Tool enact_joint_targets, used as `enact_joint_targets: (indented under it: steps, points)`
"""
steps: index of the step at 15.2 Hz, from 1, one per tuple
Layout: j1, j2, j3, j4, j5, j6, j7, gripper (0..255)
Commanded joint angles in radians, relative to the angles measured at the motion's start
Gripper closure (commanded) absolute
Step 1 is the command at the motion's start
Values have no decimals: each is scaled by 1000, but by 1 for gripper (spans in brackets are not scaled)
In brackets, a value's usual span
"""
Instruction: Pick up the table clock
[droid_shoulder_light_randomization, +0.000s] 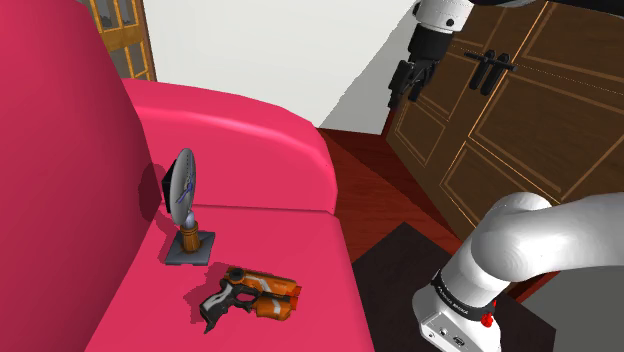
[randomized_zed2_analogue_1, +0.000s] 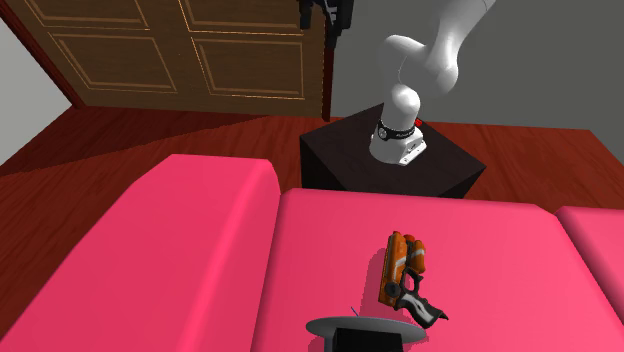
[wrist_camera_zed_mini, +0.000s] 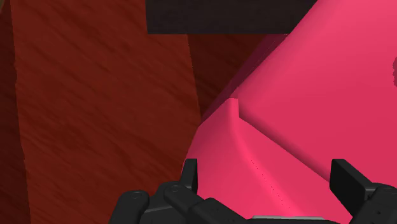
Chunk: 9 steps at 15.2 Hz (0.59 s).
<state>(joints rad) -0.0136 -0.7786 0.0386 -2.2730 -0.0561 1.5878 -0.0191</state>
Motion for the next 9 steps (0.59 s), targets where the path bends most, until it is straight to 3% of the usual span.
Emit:
enact_joint_targets:
  steps: [1, 9]
  points:
    - [0, 0, 0, 0, 0, 0, 0, 0]
    - [21, 112, 165, 9, 118, 88, 251, 0]
